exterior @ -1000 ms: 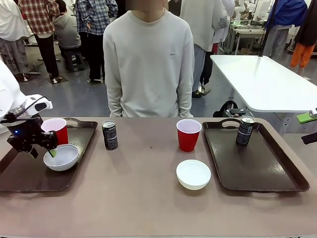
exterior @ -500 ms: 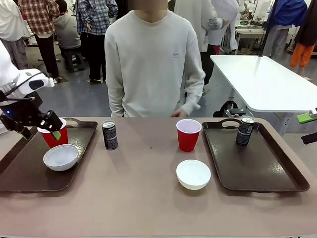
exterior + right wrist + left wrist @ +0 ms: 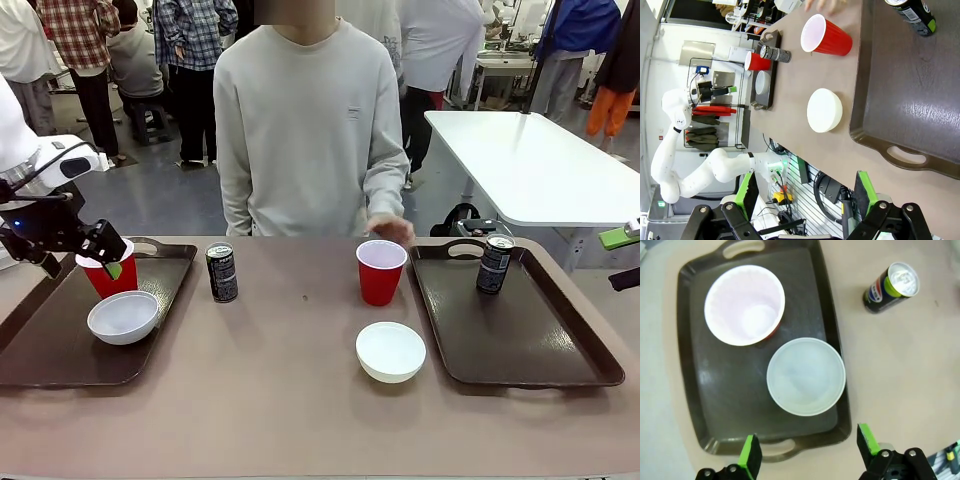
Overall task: Prepare tableware on both trays.
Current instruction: Pick up a Picnic Bowl from the table and place it on a Handle tray.
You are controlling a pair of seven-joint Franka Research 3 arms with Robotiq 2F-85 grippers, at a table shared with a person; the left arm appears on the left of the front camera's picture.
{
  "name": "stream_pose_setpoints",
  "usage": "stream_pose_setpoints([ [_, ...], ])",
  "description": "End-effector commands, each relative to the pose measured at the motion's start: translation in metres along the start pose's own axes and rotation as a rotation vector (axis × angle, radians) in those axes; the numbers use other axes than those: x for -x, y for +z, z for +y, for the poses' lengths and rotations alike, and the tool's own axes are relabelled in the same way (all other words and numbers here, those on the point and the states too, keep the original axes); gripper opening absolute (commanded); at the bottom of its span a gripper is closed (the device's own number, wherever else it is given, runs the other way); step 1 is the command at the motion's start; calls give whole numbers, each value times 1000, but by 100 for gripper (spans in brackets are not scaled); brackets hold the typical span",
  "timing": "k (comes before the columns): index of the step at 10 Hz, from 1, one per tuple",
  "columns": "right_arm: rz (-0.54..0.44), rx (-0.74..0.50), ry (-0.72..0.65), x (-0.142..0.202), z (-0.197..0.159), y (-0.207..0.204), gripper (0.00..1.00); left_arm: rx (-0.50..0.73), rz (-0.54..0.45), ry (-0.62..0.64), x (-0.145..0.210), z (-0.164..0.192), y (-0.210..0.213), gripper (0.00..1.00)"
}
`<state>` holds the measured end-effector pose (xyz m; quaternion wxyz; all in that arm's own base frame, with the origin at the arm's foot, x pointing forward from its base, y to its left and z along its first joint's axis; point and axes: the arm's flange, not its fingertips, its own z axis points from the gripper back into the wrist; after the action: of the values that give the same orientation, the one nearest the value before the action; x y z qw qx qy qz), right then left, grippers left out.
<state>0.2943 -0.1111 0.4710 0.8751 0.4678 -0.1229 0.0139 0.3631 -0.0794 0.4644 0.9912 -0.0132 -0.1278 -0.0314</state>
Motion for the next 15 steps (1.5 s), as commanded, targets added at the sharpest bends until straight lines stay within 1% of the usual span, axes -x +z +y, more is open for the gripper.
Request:
stream_pose_setpoints([
  [1, -3, -15, 5, 0, -1, 0, 100, -1, -7, 1, 0, -1, 3, 100],
  [2, -3, -15, 5, 0, -1, 0, 100, 162, 120, -46, -12, -5, -2, 100],
  [3, -3, -15, 5, 0, -1, 0, 100, 374, 252, -67, -20, -1, 2, 100],
  [4, -3, -15, 5, 0, -1, 0, 100, 600, 330, -76, -24, 19, 13, 100],
  [5, -3, -15, 5, 0, -1, 0, 100, 796, 356, -91, -19, 42, 20, 100],
  [6, 0, 0, 0, 0, 0, 0, 100, 970, 357, -100, -15, 62, 22, 100],
  [7, 62, -56, -49, 9, -2, -5, 100, 1131, 347, -107, -12, 77, 19, 100],
  [8, 117, -98, -74, 20, -2, -11, 100, 1253, 322, -82, -13, 89, 10, 100],
  [9, 177, -123, -86, 33, 0, -18, 100, 1334, 299, -69, -9, 95, 3, 100],
  [10, 205, -121, -84, 45, 8, -26, 100, 1382, 286, -75, -4, 100, -1, 100],
  [11, 209, -42, -62, 55, 19, -36, 100, 1384, 273, -75, -2, 102, -5, 100],
  [12, 224, 106, -30, 64, 34, -46, 100, 1379, 269, -50, 0, 100, -9, 100],
  [13, 231, 256, -20, 64, 50, -54, 100, 1375, 270, -45, 1, 100, -13, 100],
  [15, 236, 426, -37, 59, 71, -73, 100, 1395, 258, -36, 13, 100, -17, 100],
])
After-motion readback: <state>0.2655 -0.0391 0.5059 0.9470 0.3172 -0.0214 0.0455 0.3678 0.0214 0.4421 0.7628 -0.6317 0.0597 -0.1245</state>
